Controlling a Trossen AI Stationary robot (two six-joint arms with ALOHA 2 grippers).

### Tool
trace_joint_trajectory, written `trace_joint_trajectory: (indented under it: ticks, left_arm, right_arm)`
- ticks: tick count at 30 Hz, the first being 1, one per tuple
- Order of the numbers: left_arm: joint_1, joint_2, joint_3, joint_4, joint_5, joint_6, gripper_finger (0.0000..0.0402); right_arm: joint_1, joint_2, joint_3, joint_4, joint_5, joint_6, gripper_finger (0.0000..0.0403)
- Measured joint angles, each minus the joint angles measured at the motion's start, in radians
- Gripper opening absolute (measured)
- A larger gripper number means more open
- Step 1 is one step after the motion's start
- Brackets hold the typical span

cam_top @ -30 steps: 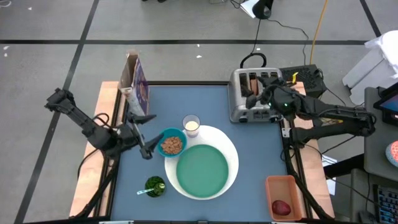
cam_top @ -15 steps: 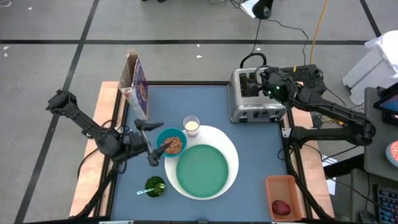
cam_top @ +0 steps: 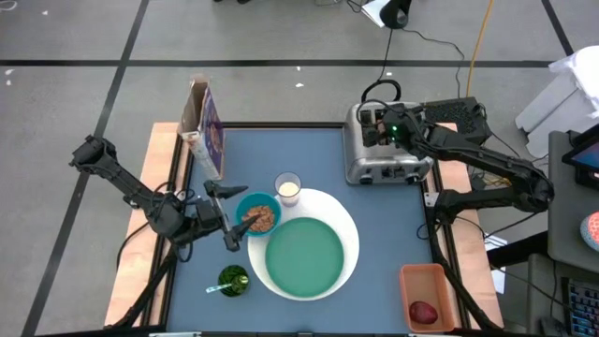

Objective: Arrange a breakfast setting
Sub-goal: Put the bagel on the green plate

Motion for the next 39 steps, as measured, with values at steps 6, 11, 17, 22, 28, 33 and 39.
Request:
trace_joint_trajectory:
  ticks: [6, 11, 17, 22, 28, 33, 39]
  left_arm:
    - [0.000, 0.000, 0.000, 0.000, 0.000, 0.000, 0.0392]
    - [0.000, 0.000, 0.000, 0.000, 0.000, 0.000, 0.0392]
    - [0.000, 0.000, 0.000, 0.000, 0.000, 0.000, 0.0392]
    - [0.000, 0.000, 0.000, 0.000, 0.000, 0.000, 0.0392]
    - [0.000, 0.000, 0.000, 0.000, -0.001, 0.000, 0.0392]
    - [0.000, 0.000, 0.000, 0.000, -0.001, 0.000, 0.0392]
    - [0.000, 0.000, 0.000, 0.000, -0.001, 0.000, 0.0392]
  right_arm:
    - [-0.024, 0.026, 0.000, -0.047, 0.000, 0.006, 0.0311]
    - [-0.033, 0.027, 0.000, -0.066, 0.000, 0.006, 0.0305]
    - [-0.033, 0.027, 0.000, -0.068, 0.000, 0.006, 0.0274]
    - [-0.033, 0.027, 0.000, -0.078, 0.000, 0.007, 0.0250]
    - [-0.033, 0.027, 0.000, -0.077, -0.003, 0.007, 0.0224]
    - [-0.033, 0.027, 0.000, -0.084, -0.008, 0.007, 0.0202]
    - [-0.033, 0.027, -0.001, -0.087, -0.034, 0.007, 0.0181]
